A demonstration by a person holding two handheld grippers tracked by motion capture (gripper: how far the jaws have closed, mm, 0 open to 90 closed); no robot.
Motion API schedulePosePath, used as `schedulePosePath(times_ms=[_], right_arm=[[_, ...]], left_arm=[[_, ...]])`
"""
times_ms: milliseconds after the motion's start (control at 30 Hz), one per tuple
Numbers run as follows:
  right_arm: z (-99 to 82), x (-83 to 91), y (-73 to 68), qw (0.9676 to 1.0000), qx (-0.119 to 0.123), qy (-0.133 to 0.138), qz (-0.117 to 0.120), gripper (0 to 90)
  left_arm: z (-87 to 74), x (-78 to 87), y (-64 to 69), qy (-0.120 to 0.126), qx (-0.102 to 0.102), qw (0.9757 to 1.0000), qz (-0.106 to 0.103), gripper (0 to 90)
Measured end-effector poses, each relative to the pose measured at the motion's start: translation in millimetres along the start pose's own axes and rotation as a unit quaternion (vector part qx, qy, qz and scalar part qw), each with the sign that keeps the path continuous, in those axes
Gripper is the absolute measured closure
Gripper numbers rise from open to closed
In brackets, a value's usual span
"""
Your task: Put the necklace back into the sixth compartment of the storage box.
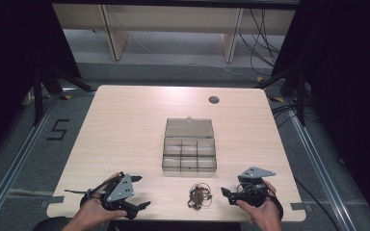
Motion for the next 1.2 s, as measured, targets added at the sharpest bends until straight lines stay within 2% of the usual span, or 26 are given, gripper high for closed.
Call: schedulePosePath(times_ms=[67,100,133,167,200,233,300,367,400,433,533,667,700,733,767,800,833,867,900,1000,1033,1067,1100,1133,1167,1200], right_arm=[[0.5,1.3,-1.5,0.9999,-0.008,-0.007,-0.001,19.9],[1.0,1.3,-1.8,0.9999,-0.011,-0.007,0.009,21.5],[1.0,1.3,-1.8,0.9999,-0.011,-0.007,0.009,21.5],[2.2,0.4,-0.8,0.9999,-0.001,0.008,0.007,23.1],[5.0,2.3,-3.5,0.9998,-0.007,0.006,0.018,22.8],[5.0,1.9,-3.2,0.9998,0.002,0.009,0.018,22.8],[6.1,3.7,-5.7,0.9999,-0.003,0.001,0.013,23.0],[6.0,3.5,-4.9,0.9999,0.006,0.003,0.011,23.6],[6.6,4.7,-6.2,0.9999,-0.003,0.001,0.011,23.7],[6.0,3.8,-4.8,0.9999,0.007,0.004,0.013,23.7],[5.8,4.2,-4.7,0.9999,0.007,0.003,0.013,23.7],[6.7,6.0,-8.6,0.9997,-0.013,-0.007,0.019,23.7],[6.7,6.0,-9.3,0.9996,-0.014,-0.011,0.021,23.7],[6.9,4.2,-8.0,0.9997,0.004,-0.004,0.026,23.7],[6.9,4.2,-8.0,0.9997,0.004,-0.004,0.026,23.7],[7.2,5.2,-12.7,0.9994,-0.019,-0.012,0.027,23.7],[7.9,5.5,-9.6,0.9996,0.007,-0.015,0.022,23.7],[8.7,3.8,-10.1,0.9995,0.009,-0.007,0.028,23.7],[9.8,4.7,-12.2,0.9995,0.002,-0.014,0.03,23.7],[12.1,4.0,-16.3,0.9993,0.005,-0.018,0.031,23.4],[12.2,2.6,-15.9,0.9992,0.015,-0.014,0.035,23.4],[12.8,2.7,-19.1,0.9992,0.001,-0.018,0.036,23.4],[13.2,-1.4,-22.3,0.9991,-0.002,-0.007,0.042,23.6],[13.9,0.3,-21.6,0.9988,0.009,-0.021,0.043,23.6],[13.9,0.3,-21.6,0.9988,0.009,-0.021,0.043,23.6],[14.4,-2.6,-24.8,0.999,-0.005,-0.008,0.043,23.6]], left_arm=[[-0.2,0.2,-0.4,-0.002,-0.003,1.0,0.0,16.3],[-0.4,0.4,-0.6,-0.003,-0.004,1.0,0.0,16.3],[-0.4,0.4,-0.6,-0.003,-0.004,1.0,0.0,16.3],[0.0,0.1,0.1,0.0,-0.001,1.0,0.002,16.3],[0.0,0.5,-0.7,-0.004,-0.005,1.0,0.0,16.3],[0.0,0.5,-0.5,-0.004,-0.005,1.0,-0.001,16.3],[0.5,0.5,-1.6,-0.003,-0.016,0.9999,-0.004,16.4],[0.0,0.6,-0.4,-0.004,-0.005,1.0,-0.001,16.3],[0.7,0.8,-2.0,-0.004,-0.017,0.9998,-0.004,16.3],[0.8,1.0,-1.8,-0.003,-0.016,0.9999,-0.004,16.3],[1.3,0.7,-1.5,0.002,-0.011,0.9999,-0.003,16.3],[1.0,0.3,-1.4,0.003,-0.012,0.9999,0.001,16.3],[0.5,0.2,-0.4,0.004,-0.003,1.0,0.003,16.3],[0.3,1.2,-1.2,-0.003,-0.008,1.0,0.002,16.3],[0.4,1.3,-1.4,-0.003,-0.009,1.0,0.002,16.3],[0.6,2.3,-1.4,-0.007,-0.009,0.9999,0.001,16.3],[0.6,1.9,-1.6,-0.004,-0.01,0.9999,0.0,16.3],[0.6,1.3,-1.4,0.0,-0.005,1.0,0.003,16.3],[0.7,1.5,-1.5,0.0,-0.006,1.0,0.003,16.3],[0.8,1.7,-1.5,0.0,-0.006,1.0,0.003,16.3],[0.8,1.8,-1.9,-0.003,-0.006,1.0,0.002,16.3],[0.7,1.2,-1.2,0.001,-0.001,1.0,0.002,16.3],[0.7,1.1,-1.2,0.002,-0.001,1.0,0.002,16.3],[0.7,1.6,-1.6,0.0,-0.006,1.0,0.004,16.3],[0.7,1.6,-1.5,0.0,-0.005,1.0,0.004,16.3],[0.8,1.7,-1.5,-0.001,-0.006,1.0,0.003,16.3]])
Point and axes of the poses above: each handheld gripper's, and its own axes: x roughly backward along the jaws, z roughly out of its top, y roughly to its right, the point moved 4 cm from there along -x, roughly forward along the jaws, and after that the axes turned 14 degrees about y, right-handed, at the moved point
